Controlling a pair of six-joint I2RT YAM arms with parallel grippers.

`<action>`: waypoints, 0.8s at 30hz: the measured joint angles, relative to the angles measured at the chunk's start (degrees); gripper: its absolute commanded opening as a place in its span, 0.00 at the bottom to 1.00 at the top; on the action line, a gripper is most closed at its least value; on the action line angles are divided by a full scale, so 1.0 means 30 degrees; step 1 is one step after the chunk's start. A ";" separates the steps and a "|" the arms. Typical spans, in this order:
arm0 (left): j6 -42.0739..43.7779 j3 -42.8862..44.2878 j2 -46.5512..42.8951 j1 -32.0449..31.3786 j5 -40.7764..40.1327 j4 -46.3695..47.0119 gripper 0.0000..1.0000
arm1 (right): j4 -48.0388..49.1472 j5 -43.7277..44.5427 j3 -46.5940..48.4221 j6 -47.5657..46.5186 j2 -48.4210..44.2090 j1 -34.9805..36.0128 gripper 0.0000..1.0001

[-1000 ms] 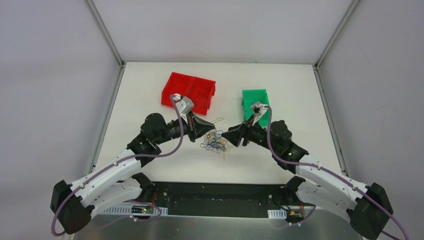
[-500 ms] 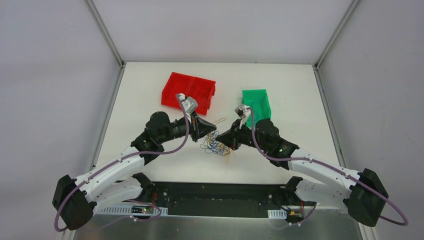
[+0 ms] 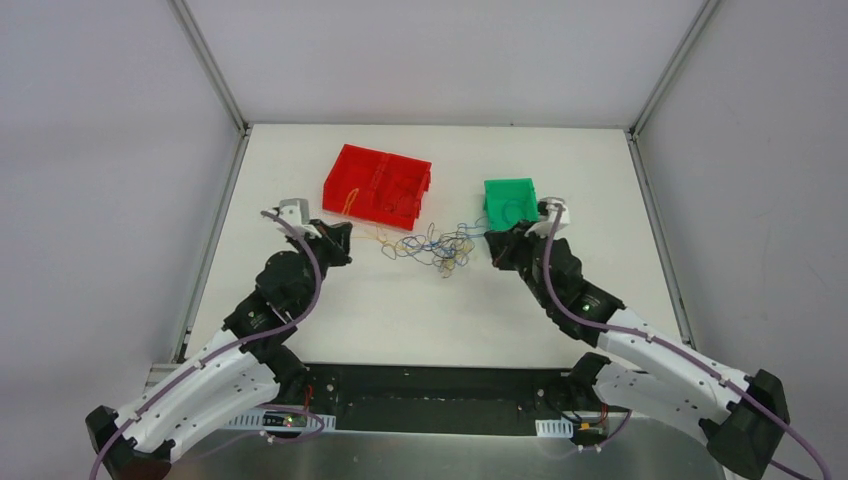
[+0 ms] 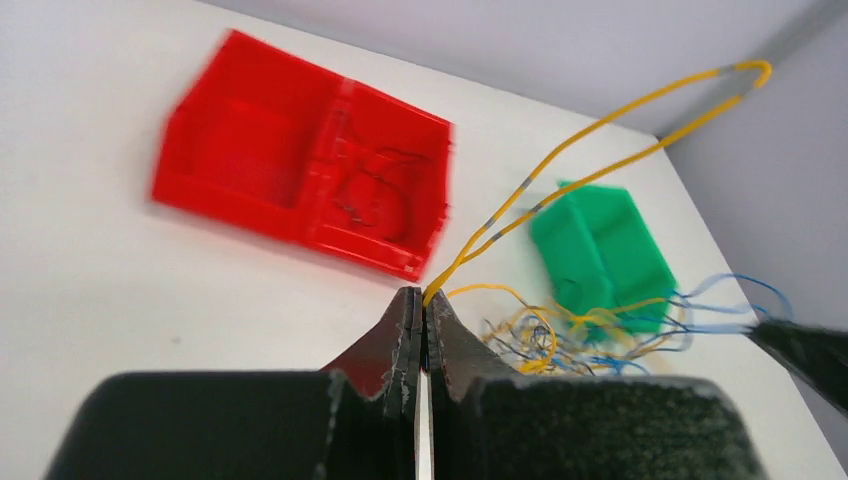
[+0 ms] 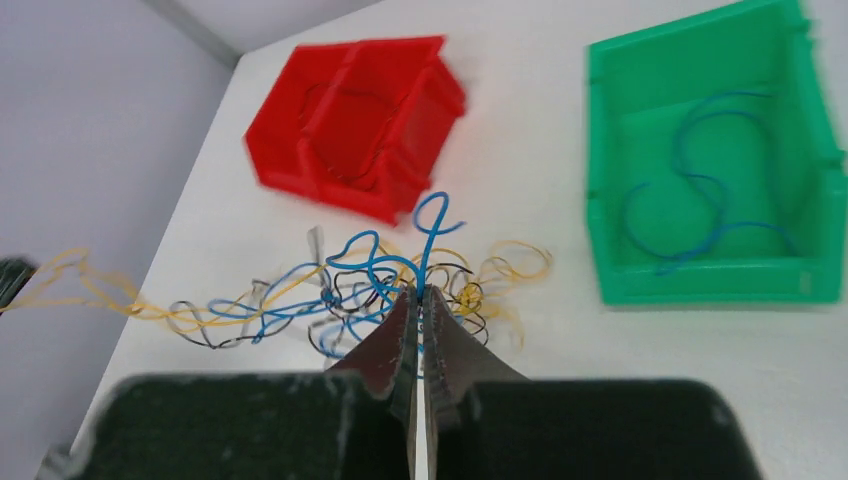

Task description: Untangle the cables

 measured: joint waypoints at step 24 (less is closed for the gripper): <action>0.0291 -0.1749 -0.2492 -0.0007 -0.1668 0.0860 0.00 | -0.1100 -0.7300 -0.0488 -0.0452 -0.1843 -0.0525 0.10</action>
